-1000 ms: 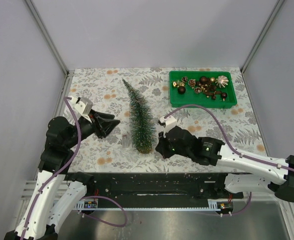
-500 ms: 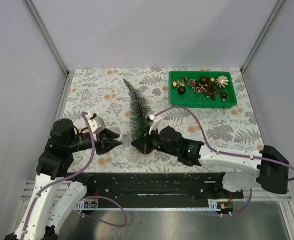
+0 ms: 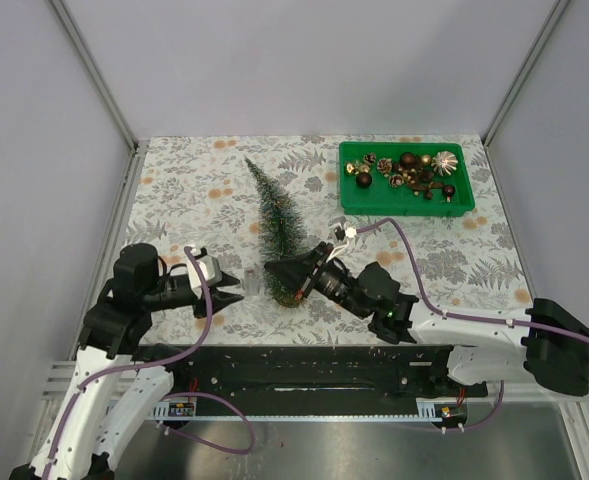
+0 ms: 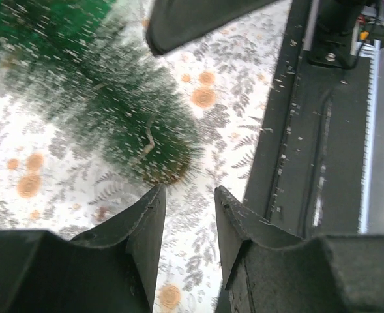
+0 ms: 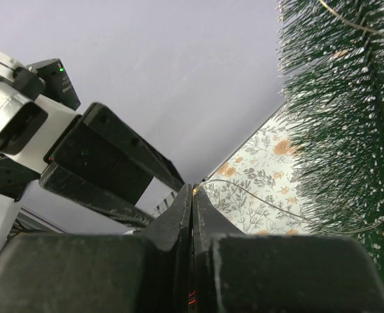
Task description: Decorate the small christmas tree
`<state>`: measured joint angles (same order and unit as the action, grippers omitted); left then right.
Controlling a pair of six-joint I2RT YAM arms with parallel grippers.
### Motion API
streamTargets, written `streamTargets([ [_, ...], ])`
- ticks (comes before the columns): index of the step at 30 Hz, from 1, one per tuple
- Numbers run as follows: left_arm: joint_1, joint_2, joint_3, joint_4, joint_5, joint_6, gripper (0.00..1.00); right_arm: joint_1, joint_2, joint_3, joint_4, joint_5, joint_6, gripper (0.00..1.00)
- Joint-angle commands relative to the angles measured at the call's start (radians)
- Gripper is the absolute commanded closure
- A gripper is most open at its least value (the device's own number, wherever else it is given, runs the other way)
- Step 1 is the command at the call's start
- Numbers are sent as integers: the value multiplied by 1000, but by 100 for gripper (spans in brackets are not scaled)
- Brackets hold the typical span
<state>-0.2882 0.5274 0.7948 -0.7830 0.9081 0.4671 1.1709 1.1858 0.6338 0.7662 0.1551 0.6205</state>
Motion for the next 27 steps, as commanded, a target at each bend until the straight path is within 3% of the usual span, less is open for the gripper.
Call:
streamTargets([
  [1,-9,42,32,175,-77,5,60,6,18,-13,137,-12,35,100],
  [10,-141,88,52,159,-52,-8,55,6,67,3,165,-54,54,100],
  [14,-164,111,53,180,-72,-7,59,7,89,12,180,-78,61,100],
  [17,-164,131,70,192,-103,16,68,7,104,10,202,-94,71,100],
  [21,-164,143,67,244,-153,-15,90,7,107,9,212,-117,70,100],
  [27,-164,126,37,251,-206,19,98,9,94,1,190,-126,68,100],
])
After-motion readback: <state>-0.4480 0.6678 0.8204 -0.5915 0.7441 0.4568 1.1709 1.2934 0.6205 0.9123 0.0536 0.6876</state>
